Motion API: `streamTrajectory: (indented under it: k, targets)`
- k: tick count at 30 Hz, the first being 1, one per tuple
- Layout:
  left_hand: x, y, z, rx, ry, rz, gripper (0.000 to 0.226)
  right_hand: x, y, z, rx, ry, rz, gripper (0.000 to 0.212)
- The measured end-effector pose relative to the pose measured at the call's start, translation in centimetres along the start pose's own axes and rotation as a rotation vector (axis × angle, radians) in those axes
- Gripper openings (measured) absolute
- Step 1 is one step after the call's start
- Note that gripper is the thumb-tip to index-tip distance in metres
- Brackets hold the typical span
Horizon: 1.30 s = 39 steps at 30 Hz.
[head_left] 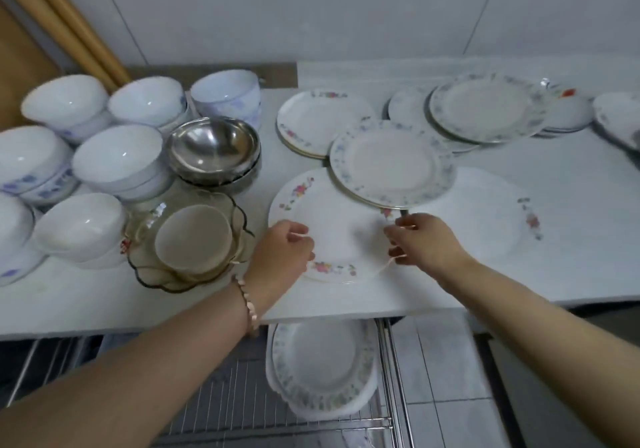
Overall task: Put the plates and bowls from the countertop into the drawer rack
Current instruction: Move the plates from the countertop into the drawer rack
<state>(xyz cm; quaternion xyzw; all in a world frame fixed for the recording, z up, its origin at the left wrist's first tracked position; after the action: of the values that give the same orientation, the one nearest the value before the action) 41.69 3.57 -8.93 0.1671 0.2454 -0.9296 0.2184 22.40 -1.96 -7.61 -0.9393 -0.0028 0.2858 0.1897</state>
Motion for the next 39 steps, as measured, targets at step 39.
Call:
streamTrajectory:
  k: [39]
  targets:
    - [-6.5, -11.9, -10.7, -0.238, 0.11, -0.244, 0.016, -0.7, -17.4, 9.4, 0.281, 0.403, 0.086, 0.039]
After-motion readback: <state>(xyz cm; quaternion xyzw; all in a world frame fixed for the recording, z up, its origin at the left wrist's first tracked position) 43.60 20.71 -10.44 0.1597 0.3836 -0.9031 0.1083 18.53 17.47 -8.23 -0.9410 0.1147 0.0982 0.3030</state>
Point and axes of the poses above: each hand's wrist, its own y-axis towards the middle knuckle, its own x-axis out of the palm, z = x × y, the point moved 4 cm from there along y, towards the middle knuckle, and after that the axes turned 10 degrees about z, right-handed, at the moved point
